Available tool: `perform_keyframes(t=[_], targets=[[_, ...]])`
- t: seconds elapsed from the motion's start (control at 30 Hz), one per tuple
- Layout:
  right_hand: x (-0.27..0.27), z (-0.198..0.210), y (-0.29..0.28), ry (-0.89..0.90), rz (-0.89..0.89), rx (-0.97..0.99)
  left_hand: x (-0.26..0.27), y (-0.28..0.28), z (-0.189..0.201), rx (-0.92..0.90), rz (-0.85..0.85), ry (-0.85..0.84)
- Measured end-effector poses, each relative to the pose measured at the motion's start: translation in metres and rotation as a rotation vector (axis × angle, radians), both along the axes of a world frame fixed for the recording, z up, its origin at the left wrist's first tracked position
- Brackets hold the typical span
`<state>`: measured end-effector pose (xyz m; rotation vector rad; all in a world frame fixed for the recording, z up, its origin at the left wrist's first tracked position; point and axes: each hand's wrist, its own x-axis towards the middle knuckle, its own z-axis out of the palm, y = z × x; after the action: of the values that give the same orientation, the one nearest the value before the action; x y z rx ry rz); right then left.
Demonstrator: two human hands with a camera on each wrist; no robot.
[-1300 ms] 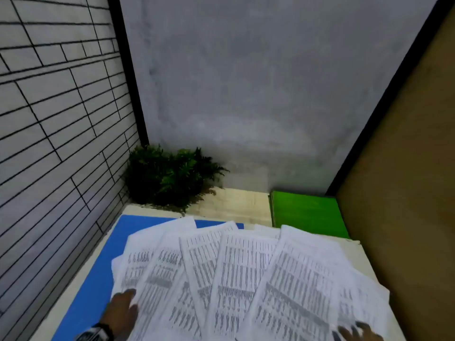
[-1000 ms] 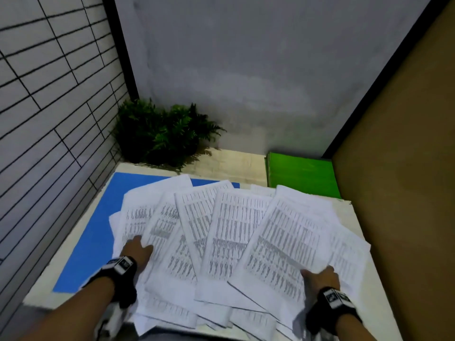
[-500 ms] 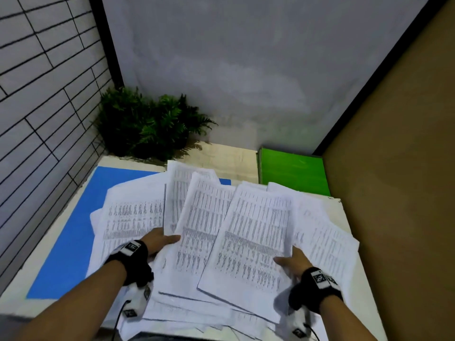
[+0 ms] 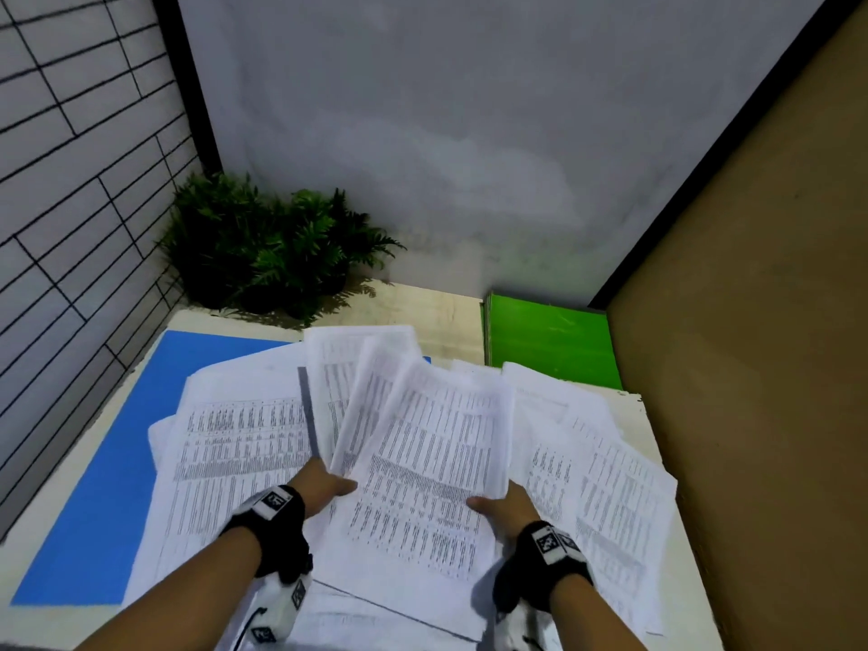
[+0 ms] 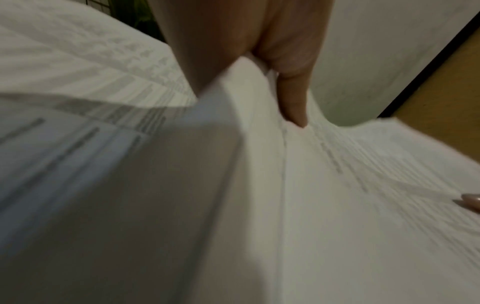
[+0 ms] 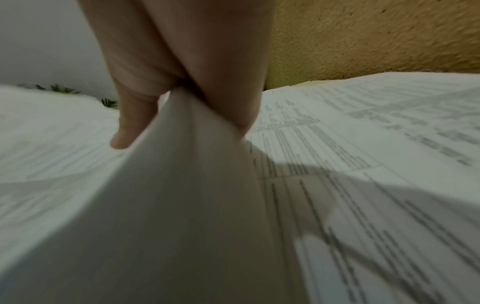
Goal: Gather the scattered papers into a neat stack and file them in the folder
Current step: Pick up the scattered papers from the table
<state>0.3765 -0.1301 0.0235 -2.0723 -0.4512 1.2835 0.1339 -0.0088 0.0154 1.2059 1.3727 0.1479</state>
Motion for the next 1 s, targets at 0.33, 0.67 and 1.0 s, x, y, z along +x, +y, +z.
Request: perform_keyframes(t=[0.33,0.67,1.0], targets=[[-0.009,0.038,0.011,0.241,0.043,0.222,-0.014,-0.003,0.011,-0.147,0.127,-0.431],[0.011,0.09,0.019,0.173,0.108,0.512,-0.008,0.001,0.069,-0.058,0.121,-0.578],[0.016,0.124,0.016,0.149,0.1,0.828,0.002,0.017,0.132,0.222,-0.028,-0.715]])
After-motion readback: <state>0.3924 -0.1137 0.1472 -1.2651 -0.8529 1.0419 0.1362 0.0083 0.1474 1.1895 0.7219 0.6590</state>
